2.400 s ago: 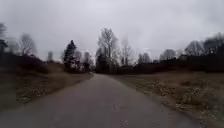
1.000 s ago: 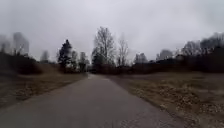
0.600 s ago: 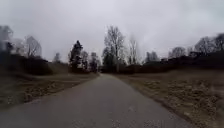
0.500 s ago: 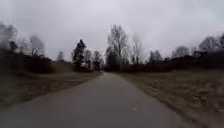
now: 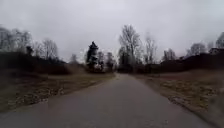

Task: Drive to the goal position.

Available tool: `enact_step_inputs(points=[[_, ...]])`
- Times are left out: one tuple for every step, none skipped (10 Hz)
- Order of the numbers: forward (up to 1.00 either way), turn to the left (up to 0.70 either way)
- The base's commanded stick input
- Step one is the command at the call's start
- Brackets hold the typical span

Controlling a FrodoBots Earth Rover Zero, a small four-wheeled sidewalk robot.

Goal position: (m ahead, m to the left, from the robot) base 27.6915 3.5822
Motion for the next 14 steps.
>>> enact_step_inputs(points=[[1.00,0.03],[1.00,0.40],[1.00,0.40],[1.00,0.40],[1.00,0.13],[1.00,0.00],[1.00,0.00],[1.00,0.00],[1.00,0.00],[1.00,0.00],[1.00,0.00],[1.00,0.00],[1.00,0.00],[1.00,0.00]])
